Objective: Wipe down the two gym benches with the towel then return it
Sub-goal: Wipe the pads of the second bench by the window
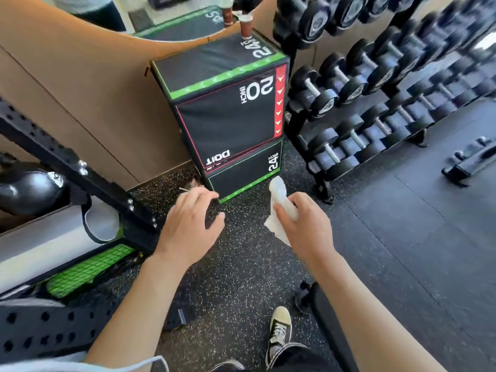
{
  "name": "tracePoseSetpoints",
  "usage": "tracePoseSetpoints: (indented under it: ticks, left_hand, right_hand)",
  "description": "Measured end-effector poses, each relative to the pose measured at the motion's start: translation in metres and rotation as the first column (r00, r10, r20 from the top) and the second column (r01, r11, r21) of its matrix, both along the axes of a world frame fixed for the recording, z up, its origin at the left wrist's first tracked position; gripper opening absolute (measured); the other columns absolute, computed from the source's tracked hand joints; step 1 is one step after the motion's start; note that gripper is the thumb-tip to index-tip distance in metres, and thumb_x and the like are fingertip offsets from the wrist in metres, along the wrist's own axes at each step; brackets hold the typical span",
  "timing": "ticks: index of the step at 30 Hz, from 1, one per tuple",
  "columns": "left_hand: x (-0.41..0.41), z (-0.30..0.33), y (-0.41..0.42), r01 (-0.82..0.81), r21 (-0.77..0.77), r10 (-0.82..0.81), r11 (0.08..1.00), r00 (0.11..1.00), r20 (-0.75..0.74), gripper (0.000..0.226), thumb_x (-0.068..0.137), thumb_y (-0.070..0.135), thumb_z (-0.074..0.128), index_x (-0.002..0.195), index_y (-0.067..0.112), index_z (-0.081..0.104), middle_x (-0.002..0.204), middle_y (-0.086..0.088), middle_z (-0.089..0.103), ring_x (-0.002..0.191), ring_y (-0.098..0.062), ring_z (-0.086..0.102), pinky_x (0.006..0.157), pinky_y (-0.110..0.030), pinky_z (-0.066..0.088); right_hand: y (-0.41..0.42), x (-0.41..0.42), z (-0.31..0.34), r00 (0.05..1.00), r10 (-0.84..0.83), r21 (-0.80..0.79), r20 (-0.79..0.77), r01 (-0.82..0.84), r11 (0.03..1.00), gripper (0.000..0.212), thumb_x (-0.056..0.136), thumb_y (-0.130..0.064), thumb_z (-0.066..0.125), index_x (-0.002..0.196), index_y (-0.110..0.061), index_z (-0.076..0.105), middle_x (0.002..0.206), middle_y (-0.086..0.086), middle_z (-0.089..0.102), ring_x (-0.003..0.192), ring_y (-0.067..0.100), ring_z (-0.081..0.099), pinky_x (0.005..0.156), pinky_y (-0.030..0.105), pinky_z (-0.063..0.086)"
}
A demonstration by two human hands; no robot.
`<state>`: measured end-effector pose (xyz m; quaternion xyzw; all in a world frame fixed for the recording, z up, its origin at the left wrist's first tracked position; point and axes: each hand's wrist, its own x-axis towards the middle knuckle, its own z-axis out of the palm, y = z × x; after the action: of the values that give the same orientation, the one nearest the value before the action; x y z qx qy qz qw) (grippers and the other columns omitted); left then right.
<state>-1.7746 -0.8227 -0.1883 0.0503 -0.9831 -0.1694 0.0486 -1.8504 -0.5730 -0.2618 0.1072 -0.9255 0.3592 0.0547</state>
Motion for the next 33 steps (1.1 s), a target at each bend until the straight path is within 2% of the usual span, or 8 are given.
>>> tracePoseSetpoints:
  ticks: [4, 6, 10, 13, 16, 20, 29, 33]
  left_hand:
    - [-0.06, 0.019, 0.013, 0.062, 0.002, -0.062, 0.998, 0.998, -0.016, 0.043, 0.098, 0.041, 0.063, 0.137, 0.023, 0.057, 0.136, 0.007, 0.053, 0.125, -0.02, 0.048, 0.105, -0.047, 0.047]
    - [-0.081, 0.025, 0.019, 0.092, 0.011, -0.092, 0.996, 0.996, -0.019, 0.045, 0.097, 0.04, 0.064, 0.138, 0.024, 0.056, 0.137, 0.007, 0.052, 0.126, -0.021, 0.048, 0.105, -0.049, 0.047]
    - [-0.136, 0.033, 0.033, 0.158, 0.008, -0.158, 0.987, 0.987, -0.033, 0.047, 0.096, 0.041, 0.064, 0.139, 0.024, 0.056, 0.139, 0.007, 0.053, 0.131, -0.02, 0.047, 0.109, -0.045, 0.045]
    - [-0.181, 0.031, 0.04, 0.203, 0.011, -0.202, 0.979, 0.978, -0.052, 0.047, 0.095, 0.037, 0.067, 0.139, 0.021, 0.058, 0.14, 0.003, 0.055, 0.131, -0.023, 0.048, 0.111, -0.044, 0.043]
    - [-0.229, 0.024, 0.047, 0.263, 0.027, -0.261, 0.964, 0.963, -0.064, 0.047, 0.095, 0.035, 0.068, 0.138, 0.019, 0.059, 0.14, 0.002, 0.057, 0.131, -0.023, 0.049, 0.114, -0.043, 0.041]
    - [-0.295, 0.016, 0.056, 0.356, 0.049, -0.351, 0.933, 0.932, -0.085, 0.05, 0.093, 0.035, 0.071, 0.14, 0.021, 0.06, 0.143, 0.004, 0.057, 0.135, -0.021, 0.048, 0.114, -0.043, 0.041]
    - [-0.448, 0.02, 0.062, 0.572, 0.078, -0.564, 0.816, 0.819, -0.106, 0.061, 0.095, 0.041, 0.068, 0.151, 0.022, 0.053, 0.155, 0.004, 0.049, 0.146, -0.018, 0.04, 0.122, -0.046, 0.035]
    - [-0.501, 0.022, 0.078, 0.643, 0.108, -0.631, 0.758, 0.765, -0.13, 0.062, 0.095, 0.039, 0.07, 0.15, 0.019, 0.053, 0.154, 0.0, 0.05, 0.146, -0.019, 0.04, 0.123, -0.046, 0.034]
  right_hand:
    - [0.016, -0.054, 0.016, 0.999, -0.043, -0.011, -0.025, 0.043, 0.999, 0.031, 0.099, -0.054, 0.053, 0.083, -0.032, 0.039, 0.079, -0.012, 0.047, 0.071, 0.012, 0.043, 0.058, 0.034, 0.031]
    - [0.02, -0.073, 0.023, 0.997, -0.06, -0.006, -0.039, 0.06, 0.998, 0.032, 0.099, -0.055, 0.052, 0.082, -0.031, 0.038, 0.078, -0.013, 0.047, 0.072, 0.011, 0.04, 0.059, 0.034, 0.03]
    - [0.036, -0.113, 0.034, 0.99, -0.132, -0.015, -0.043, 0.132, 0.991, 0.032, 0.099, -0.056, 0.053, 0.083, -0.032, 0.039, 0.077, -0.013, 0.049, 0.07, 0.005, 0.047, 0.058, 0.018, 0.032]
    - [0.048, -0.143, 0.035, 0.981, -0.19, -0.012, -0.04, 0.19, 0.982, 0.033, 0.098, -0.058, 0.05, 0.083, -0.029, 0.042, 0.076, -0.011, 0.048, 0.068, 0.009, 0.046, 0.057, 0.029, 0.033]
    - [0.059, -0.173, 0.032, 0.962, -0.27, -0.003, -0.035, 0.27, 0.963, 0.033, 0.097, -0.056, 0.051, 0.082, -0.028, 0.043, 0.074, -0.012, 0.048, 0.066, 0.005, 0.048, 0.055, 0.026, 0.032]
    - [0.072, -0.217, 0.026, 0.92, -0.391, 0.01, -0.028, 0.392, 0.92, 0.031, 0.098, -0.049, 0.059, 0.082, -0.027, 0.046, 0.073, -0.014, 0.048, 0.063, 0.009, 0.047, 0.056, 0.031, 0.032]
    - [0.07, -0.318, 0.05, 0.828, -0.557, 0.081, -0.057, 0.56, 0.824, 0.036, 0.098, -0.044, 0.063, 0.076, -0.029, 0.04, 0.067, -0.014, 0.043, 0.058, -0.002, 0.044, 0.052, 0.02, 0.026]
    - [0.082, -0.342, 0.065, 0.77, -0.634, 0.084, -0.068, 0.638, 0.766, 0.032, 0.098, -0.042, 0.065, 0.079, -0.022, 0.048, 0.069, -0.011, 0.048, 0.06, 0.001, 0.047, 0.052, 0.015, 0.026]
